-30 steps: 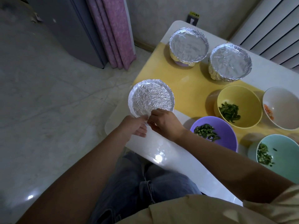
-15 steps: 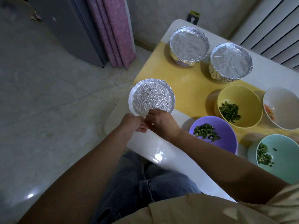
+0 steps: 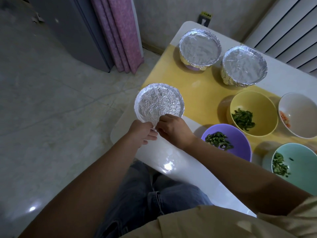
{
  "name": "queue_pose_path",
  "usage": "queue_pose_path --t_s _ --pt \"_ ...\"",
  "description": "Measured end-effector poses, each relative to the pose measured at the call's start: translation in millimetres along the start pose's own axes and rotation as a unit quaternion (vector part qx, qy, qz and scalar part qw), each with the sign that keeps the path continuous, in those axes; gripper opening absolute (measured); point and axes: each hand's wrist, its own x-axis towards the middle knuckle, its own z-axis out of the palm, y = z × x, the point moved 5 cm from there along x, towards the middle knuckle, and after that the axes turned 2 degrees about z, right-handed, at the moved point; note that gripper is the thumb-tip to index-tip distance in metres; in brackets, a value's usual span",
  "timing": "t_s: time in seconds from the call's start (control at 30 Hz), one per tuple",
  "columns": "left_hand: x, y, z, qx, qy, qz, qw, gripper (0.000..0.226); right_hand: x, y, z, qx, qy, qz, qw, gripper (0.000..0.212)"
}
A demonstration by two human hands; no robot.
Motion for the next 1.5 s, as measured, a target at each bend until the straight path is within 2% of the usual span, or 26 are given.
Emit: queue_pose_path --t_s 0.13,0.27,0.37,0.5,0.67,0.73,0.8,0.87,0.9,0.93,1.0,1.1,1.23,1.3,1.43,1.5 --pt "5 -3 1 -0.037 0.005 -0.013 0.999 0.026 2 -6 5 -0.003 0.009 0.019 1.0 0.024" --pt "4 -2 0 -0.033 -0.012 -0.025 0.999 0.019 2 -10 5 -0.013 0.019 0.026 0.999 0.011" --pt "6 3 -1 -0.019 0.01 -0.003 1.0 0.02 4 -11 7 -0.023 0.036 0.031 0.999 0.019" --pt "7 5 -4 0.012 0.001 0.001 1.0 0.02 3 -10 11 -0.01 0.043 0.044 0.998 0.015" --pt "5 8 -11 0.043 -0.021 -0.003 0.999 0.018 5 -1 7 0.097 -0.017 0.037 0.994 0.006" --pt "8 8 -16 0.047 -0.031 -0.004 0.998 0.021 5 11 -9 0.128 0.019 0.074 0.989 0.015" --pt "13 6 -23 0.062 -0.034 -0.007 0.997 0.026 4 32 -32 0.151 0.13 0.158 0.967 0.016" --pt "22 4 -31 0.076 -0.001 -0.007 0.997 0.045 -3 60 -48 0.189 0.237 0.267 0.915 0.017" --pt "25 4 -35 0.083 0.039 0.003 0.996 0.055 -5 72 -51 0.212 0.264 0.32 0.885 0.021" --pt "28 6 -38 0.09 0.086 0.024 0.992 0.061 -7 84 -50 0.236 0.264 0.366 0.861 0.027" --pt "32 12 -39 0.061 0.157 0.096 0.981 0.061 -6 96 -37 0.281 0.207 0.416 0.839 0.036" --pt "35 21 -29 -0.041 0.167 0.197 0.965 0.051 -1 97 -11 0.337 0.146 0.43 0.825 0.039" --pt "48 16 -21 -0.135 0.191 0.211 0.949 0.036 4 98 6 0.38 0.194 0.451 0.784 0.033" --pt "51 13 -18 -0.169 0.21 0.214 0.939 0.036 4 98 11 0.375 0.221 0.463 0.772 0.029" --pt "46 15 -12 -0.18 0.247 0.254 0.918 0.026 2 96 19 0.386 0.26 0.467 0.752 0.027" --pt "45 19 -10 -0.165 0.251 0.264 0.917 0.029 3 95 19 0.393 0.27 0.467 0.745 0.026"
